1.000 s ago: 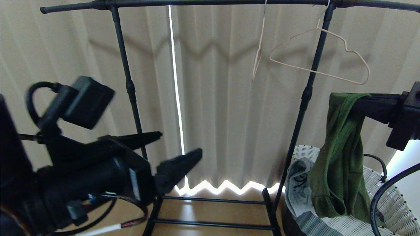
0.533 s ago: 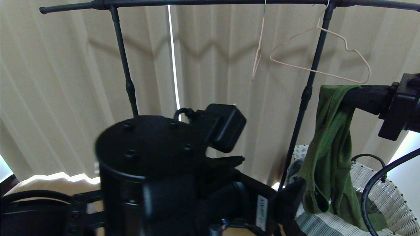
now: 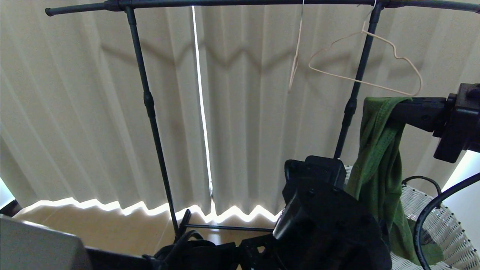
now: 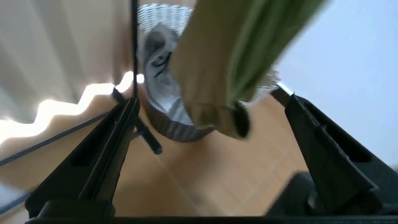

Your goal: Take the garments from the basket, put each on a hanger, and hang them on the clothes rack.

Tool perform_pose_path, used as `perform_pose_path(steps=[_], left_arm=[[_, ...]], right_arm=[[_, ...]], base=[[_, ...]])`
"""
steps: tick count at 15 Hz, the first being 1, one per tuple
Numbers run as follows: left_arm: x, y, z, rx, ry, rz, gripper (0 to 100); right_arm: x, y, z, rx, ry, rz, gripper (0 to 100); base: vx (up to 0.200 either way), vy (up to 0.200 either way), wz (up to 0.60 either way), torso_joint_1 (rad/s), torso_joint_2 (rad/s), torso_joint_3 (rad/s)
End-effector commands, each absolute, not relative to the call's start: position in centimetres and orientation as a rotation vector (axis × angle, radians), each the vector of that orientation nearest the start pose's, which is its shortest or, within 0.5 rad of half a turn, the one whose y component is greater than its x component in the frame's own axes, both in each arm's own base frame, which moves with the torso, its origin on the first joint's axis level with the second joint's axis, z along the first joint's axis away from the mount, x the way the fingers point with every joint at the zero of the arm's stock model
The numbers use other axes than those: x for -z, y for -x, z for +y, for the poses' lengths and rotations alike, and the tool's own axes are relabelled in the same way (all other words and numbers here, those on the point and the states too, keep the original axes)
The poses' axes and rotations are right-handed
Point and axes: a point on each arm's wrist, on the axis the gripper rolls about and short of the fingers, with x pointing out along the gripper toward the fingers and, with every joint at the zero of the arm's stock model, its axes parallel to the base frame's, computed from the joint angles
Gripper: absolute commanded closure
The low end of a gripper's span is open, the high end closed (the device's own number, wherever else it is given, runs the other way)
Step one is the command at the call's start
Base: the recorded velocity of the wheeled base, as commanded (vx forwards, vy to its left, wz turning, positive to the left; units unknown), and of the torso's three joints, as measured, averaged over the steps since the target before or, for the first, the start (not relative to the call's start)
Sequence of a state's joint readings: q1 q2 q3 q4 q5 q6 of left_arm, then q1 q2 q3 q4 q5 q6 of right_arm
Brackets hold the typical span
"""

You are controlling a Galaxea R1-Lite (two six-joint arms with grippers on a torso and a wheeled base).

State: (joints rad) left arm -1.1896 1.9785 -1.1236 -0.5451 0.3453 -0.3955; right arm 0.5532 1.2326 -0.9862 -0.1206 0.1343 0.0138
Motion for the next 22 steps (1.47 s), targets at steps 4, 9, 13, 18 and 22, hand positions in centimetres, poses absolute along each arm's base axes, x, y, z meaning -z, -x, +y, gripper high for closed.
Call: perform_pose_path(steps=[4, 9, 13, 18, 22], left_arm=[[-13.4, -17.4, -37.1, 0.659, 0.133, 0.399, 0], [-13.5, -17.5, -36.9, 0.641, 0.131, 0.395, 0], [-13.7, -16.7, -35.7, 0.638, 0.128, 0.392, 0], [-14.9, -17.4, -35.4, 0.640, 0.194, 0.321, 0], [-16.2, -17.1, -35.0, 0.647, 0.224, 0.290, 0]], right_arm=[[-30.4, -15.5, 9.9, -0.687, 0.011, 0.111, 100], [-30.4, -15.5, 9.9, -0.686, 0.011, 0.110, 100], [-30.3, -15.6, 10.0, -0.684, 0.012, 0.114, 100], [-30.3, -15.6, 10.0, -0.686, 0.012, 0.116, 100], [-30.2, -15.6, 10.0, -0.687, 0.013, 0.119, 100]], base=[[0.000, 0.000, 0.00, 0.000, 0.00, 0.000], [0.000, 0.000, 0.00, 0.000, 0.00, 0.000], [0.000, 0.000, 0.00, 0.000, 0.00, 0.000], [0.000, 0.000, 0.00, 0.000, 0.00, 0.000], [0.000, 0.000, 0.00, 0.000, 0.00, 0.000]])
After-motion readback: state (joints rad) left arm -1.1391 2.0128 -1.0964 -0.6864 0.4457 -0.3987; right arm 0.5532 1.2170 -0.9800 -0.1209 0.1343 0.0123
